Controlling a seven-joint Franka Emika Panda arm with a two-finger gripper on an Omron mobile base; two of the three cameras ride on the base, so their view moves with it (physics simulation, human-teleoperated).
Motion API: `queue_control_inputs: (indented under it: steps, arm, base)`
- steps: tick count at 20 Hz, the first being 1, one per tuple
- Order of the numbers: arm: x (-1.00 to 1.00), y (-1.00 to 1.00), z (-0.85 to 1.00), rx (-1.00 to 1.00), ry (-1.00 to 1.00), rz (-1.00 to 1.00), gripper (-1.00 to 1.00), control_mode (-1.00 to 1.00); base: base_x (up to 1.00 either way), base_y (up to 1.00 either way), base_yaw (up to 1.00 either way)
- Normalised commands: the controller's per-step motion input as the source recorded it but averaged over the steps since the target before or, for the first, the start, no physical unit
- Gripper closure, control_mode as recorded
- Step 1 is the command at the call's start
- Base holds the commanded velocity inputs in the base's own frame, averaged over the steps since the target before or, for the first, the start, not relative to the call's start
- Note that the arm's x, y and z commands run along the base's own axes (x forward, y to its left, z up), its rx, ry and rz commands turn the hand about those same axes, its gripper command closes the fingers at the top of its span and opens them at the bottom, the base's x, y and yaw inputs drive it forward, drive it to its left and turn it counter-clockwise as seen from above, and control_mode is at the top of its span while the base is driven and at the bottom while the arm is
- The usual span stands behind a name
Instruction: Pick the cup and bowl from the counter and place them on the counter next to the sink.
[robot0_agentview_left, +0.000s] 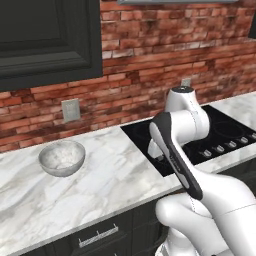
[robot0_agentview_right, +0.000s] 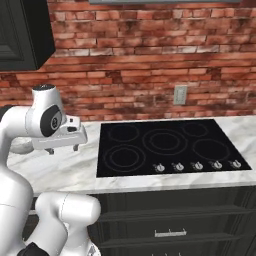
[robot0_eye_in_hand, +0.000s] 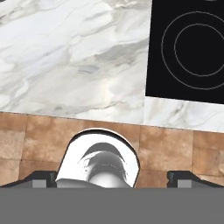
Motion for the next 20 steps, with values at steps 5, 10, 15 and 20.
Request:
queue_control_inputs:
  steps: [5, 10, 15, 20]
  arm:
    - [0.0, 0.0, 0.0, 0.0, 0.0, 0.0, -1.0, 1.0]
    - [0.0, 0.0, 0.0, 0.0, 0.0, 0.0, -1.0, 1.0]
    - [0.0, 0.0, 0.0, 0.0, 0.0, 0.0, -1.0, -1.0]
    - [0.0, 0.17, -0.32, 0.07, -0.09, 0.0, -1.0, -1.0]
  base:
    - [0.0, 0.0, 0.0]
    - [0.0, 0.0, 0.0]
    - [0.0, 0.0, 0.0]
    - [0.0, 0.0, 0.0]
